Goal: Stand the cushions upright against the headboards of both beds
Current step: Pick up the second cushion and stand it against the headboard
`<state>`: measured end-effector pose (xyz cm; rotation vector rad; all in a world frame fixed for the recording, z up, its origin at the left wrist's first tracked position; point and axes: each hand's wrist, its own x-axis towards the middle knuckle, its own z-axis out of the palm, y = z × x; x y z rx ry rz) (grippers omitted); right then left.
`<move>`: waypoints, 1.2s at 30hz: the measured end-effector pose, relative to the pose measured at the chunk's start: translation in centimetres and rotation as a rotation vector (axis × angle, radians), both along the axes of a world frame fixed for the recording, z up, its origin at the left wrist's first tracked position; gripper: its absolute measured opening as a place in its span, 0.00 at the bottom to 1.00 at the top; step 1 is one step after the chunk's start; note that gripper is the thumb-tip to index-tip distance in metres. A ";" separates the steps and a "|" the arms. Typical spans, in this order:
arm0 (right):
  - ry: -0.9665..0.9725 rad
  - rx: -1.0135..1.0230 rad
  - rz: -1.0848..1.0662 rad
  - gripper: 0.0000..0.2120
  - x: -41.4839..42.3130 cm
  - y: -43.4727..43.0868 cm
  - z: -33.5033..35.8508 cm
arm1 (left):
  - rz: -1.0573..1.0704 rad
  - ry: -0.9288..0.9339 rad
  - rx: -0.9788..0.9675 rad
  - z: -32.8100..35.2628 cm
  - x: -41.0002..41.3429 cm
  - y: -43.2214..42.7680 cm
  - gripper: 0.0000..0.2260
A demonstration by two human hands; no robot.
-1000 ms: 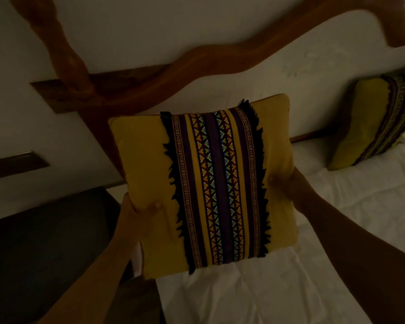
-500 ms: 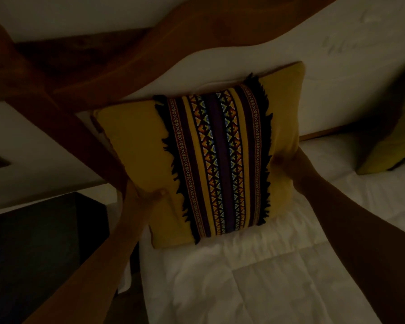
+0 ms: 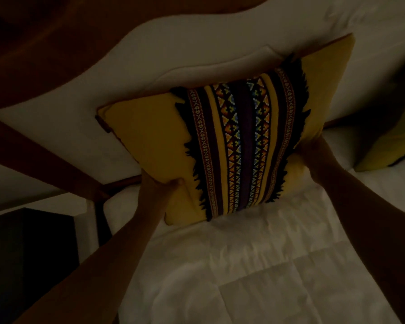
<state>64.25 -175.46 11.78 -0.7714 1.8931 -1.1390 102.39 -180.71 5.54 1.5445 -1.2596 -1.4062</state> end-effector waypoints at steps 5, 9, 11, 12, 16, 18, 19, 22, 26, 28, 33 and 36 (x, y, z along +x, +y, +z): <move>0.064 0.066 0.036 0.34 -0.4 0.1 -4.3 | -0.047 -0.106 0.017 -4.5 0.0 -1.4 0.39; 0.130 0.014 0.060 0.32 -0.3 -0.8 -4.9 | -0.048 -0.118 0.017 -5.7 -0.6 -2.0 0.38; 0.171 0.005 0.074 0.26 0.2 -0.6 -4.8 | -0.065 -0.105 0.026 -5.6 -0.4 -2.1 0.39; 0.190 0.006 0.075 0.24 0.4 -0.2 -4.9 | -0.077 -0.094 0.029 -5.1 -0.2 -1.9 0.40; 0.198 0.147 -0.019 0.29 2.0 3.0 -5.2 | -0.190 -0.119 0.049 -2.8 1.1 -0.5 0.42; 0.267 0.268 -0.024 0.34 3.6 4.9 -4.7 | -0.242 -0.225 0.082 -1.4 2.1 0.2 0.37; 0.282 0.309 -0.016 0.35 4.4 5.6 -4.3 | -0.264 -0.278 0.096 -0.7 2.5 0.5 0.32; 0.263 0.361 0.067 0.35 7.2 7.4 -2.3 | -0.334 -0.354 0.142 1.7 3.8 1.7 0.20; 0.354 0.325 0.218 0.29 11.4 9.8 2.0 | -0.409 -0.364 0.081 6.4 5.2 3.6 0.19; 0.410 0.287 0.270 0.27 13.2 11.0 4.9 | -0.444 -0.377 0.022 9.2 5.6 4.8 0.17; 0.628 0.247 0.501 0.29 17.4 16.5 13.3 | -0.534 -0.399 -0.145 18.0 7.0 10.1 0.19; 0.709 0.200 0.574 0.29 19.5 20.2 17.9 | -0.622 -0.496 -0.228 22.9 8.1 13.7 0.23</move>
